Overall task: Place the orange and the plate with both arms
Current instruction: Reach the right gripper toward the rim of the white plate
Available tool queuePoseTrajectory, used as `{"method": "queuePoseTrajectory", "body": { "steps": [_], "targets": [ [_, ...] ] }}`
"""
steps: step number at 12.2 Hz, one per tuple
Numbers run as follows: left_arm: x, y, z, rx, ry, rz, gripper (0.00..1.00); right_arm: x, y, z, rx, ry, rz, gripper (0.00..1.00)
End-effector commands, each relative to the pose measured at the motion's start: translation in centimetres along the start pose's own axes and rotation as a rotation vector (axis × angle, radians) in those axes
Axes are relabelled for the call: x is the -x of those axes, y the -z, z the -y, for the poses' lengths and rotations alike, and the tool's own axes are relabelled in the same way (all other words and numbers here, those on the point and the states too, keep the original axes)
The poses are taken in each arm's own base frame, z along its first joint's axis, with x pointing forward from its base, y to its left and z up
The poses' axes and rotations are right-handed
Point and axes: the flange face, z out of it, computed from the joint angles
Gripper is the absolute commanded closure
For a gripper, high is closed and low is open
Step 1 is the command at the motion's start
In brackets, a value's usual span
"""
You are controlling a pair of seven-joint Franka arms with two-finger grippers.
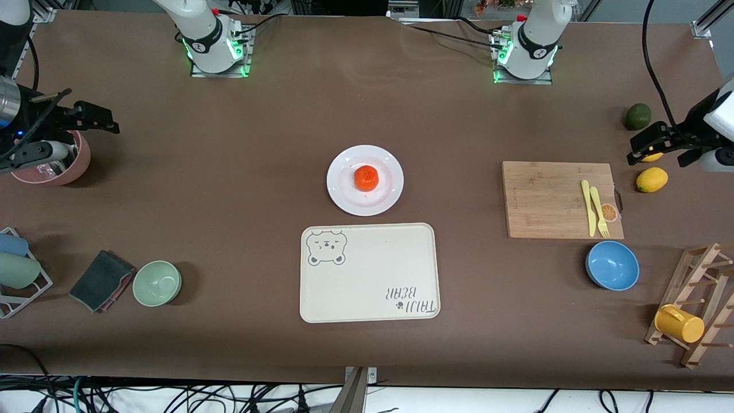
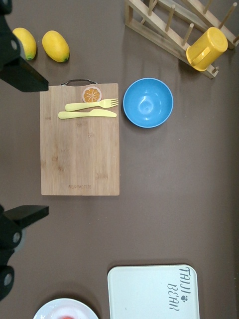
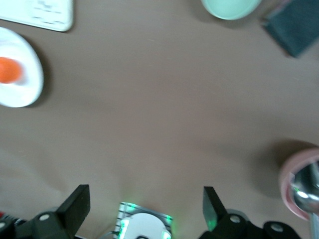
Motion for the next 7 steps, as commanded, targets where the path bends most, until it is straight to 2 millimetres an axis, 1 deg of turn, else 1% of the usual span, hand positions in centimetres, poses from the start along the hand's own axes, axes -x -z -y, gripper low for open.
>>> {"method": "queuePoseTrajectory", "body": {
  "steps": [1,2,4,5,6,7],
  "targets": [
    [-1.0,0.5,-0.4,0.01,-0.021,-0.06,0.0,-0.4,0.2,1.7,-0.149,0.042,-0.033,0.0],
    [-1.3,0.4,-0.4,0.012,-0.02,-0.074,0.0,-1.5,-0.6,2.0,-0.197,0.011,-0.042,0.0],
    [-1.3,0.6,0.0,0.011,-0.016,-0.081,0.0,-3.6,-3.8,2.6,-0.348,-0.019,-0.027,0.0],
    [-1.3,0.6,0.4,0.011,-0.008,-0.082,0.0,-4.8,-6.0,2.9,-0.393,-0.05,-0.014,0.0],
    [-1.3,0.6,0.6,0.011,-0.005,-0.082,0.0,-5.7,-8.0,3.6,-0.449,-0.075,-0.021,0.0],
    [-1.3,0.6,0.5,0.011,-0.006,-0.082,0.0,-6.4,-11.0,3.9,-0.515,-0.117,-0.03,0.0]
  ]
}}
